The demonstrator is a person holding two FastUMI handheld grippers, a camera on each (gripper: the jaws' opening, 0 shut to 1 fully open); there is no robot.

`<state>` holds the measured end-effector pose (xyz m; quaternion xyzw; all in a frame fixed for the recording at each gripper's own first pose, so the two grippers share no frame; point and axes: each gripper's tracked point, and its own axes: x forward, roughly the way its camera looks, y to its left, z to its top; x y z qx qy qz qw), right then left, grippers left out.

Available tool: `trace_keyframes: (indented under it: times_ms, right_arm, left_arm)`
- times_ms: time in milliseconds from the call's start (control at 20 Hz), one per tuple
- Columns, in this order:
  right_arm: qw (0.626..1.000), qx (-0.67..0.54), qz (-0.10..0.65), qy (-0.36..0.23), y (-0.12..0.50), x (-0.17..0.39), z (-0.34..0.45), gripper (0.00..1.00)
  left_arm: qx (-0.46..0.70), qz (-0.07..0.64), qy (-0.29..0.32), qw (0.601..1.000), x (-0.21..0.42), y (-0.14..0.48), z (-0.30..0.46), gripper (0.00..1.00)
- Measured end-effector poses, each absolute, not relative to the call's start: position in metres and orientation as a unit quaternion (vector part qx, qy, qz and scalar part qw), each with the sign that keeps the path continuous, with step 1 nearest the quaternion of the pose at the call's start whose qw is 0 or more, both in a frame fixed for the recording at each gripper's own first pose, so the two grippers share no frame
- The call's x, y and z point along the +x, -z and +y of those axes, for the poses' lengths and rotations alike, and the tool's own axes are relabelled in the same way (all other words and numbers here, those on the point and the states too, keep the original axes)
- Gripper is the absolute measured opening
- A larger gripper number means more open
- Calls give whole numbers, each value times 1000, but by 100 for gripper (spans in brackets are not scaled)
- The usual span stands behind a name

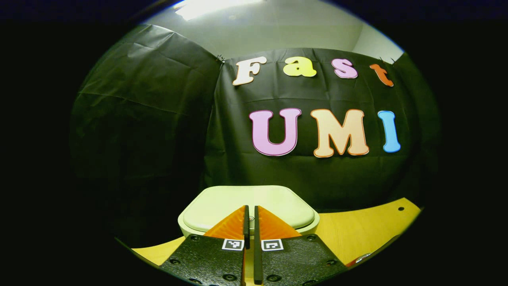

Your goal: Press the lid of the desktop garbage bin to open it, pick up the crumpled paper on the desktop and throw it into the bin, then pick up the pop can on the desktop and drop it into the bin, and finally close the garbage bin lid.

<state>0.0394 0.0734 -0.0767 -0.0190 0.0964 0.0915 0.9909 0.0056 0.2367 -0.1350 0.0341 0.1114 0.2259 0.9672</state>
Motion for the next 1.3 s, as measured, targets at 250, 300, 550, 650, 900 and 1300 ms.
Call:
trace_keyframes:
  times_ms: [250,300,550,650,900,1300]
  right_arm:
    - [988,-21,122,-88,96,44,62,98]
    - [988,-24,128,-86,101,45,60,96]
    - [982,-39,170,-77,156,50,40,98]
    - [975,-41,206,-74,194,49,31,96]
    - [950,-38,302,-77,282,41,20,98]
    - [900,-62,425,-76,388,21,4,96]
  left_arm:
    - [45,68,-184,980,-7,90,201,41]
    - [52,62,-179,980,-8,84,195,50]
    - [46,31,-145,988,-20,52,159,72]
    - [62,11,-142,988,-26,33,151,85]
    - [67,0,-140,988,-41,13,140,92]
    - [100,-2,-163,982,-66,-4,143,86]
